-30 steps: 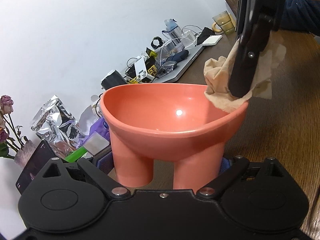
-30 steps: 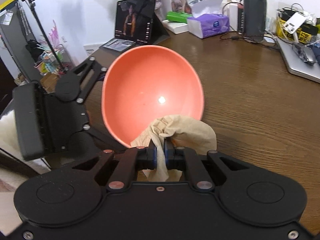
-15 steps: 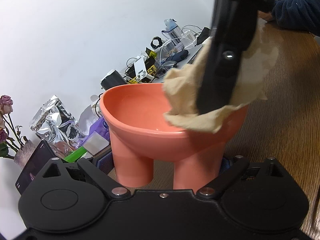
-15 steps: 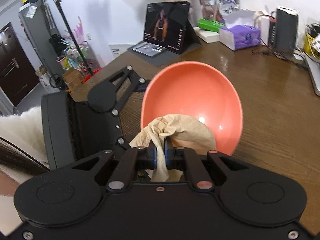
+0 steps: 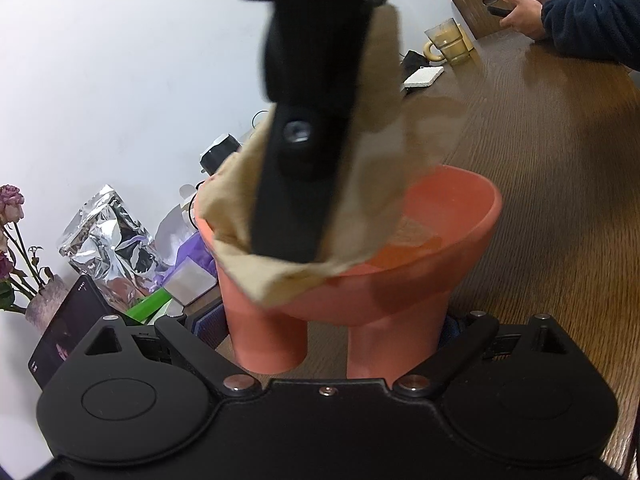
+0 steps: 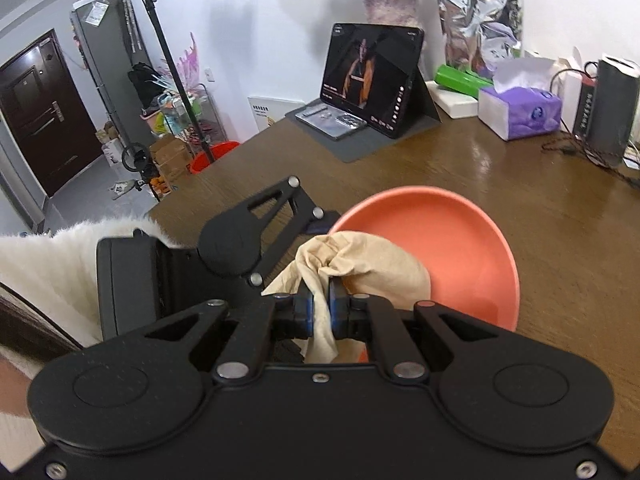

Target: Clean bowl

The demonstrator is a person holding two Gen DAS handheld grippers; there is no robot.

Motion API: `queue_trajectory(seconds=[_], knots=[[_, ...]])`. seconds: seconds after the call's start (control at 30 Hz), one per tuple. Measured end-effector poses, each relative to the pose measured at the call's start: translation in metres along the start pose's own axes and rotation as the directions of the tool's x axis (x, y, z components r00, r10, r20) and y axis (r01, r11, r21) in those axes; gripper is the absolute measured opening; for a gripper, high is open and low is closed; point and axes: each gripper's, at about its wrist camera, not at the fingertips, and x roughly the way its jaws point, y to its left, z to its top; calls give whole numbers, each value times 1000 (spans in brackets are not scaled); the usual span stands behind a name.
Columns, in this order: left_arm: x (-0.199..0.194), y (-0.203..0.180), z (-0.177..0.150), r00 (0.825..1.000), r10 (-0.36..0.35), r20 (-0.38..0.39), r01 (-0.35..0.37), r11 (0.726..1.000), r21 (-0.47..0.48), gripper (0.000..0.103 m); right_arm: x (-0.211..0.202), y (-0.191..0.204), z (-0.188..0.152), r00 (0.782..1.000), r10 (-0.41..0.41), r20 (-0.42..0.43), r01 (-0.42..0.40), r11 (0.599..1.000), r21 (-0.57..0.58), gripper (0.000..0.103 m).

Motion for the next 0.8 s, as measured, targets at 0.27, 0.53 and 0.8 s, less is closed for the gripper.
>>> queue_trajectory(seconds=[0.27, 0.53, 0.8], knots=[[1, 0, -4, 1000, -4, -11, 4, 1000, -1, 95, 3, 1, 15, 999, -13, 42, 14, 999, -36, 8], [3, 4, -5, 1000, -9, -19, 9, 1000, -10, 95, 0, -5, 27, 994, -71, 85, 75, 996, -48, 8], [4, 4, -5, 1000, -7, -18, 7, 1000, -6, 95, -8, -18, 30, 978, -171, 117, 177, 983, -41, 8]])
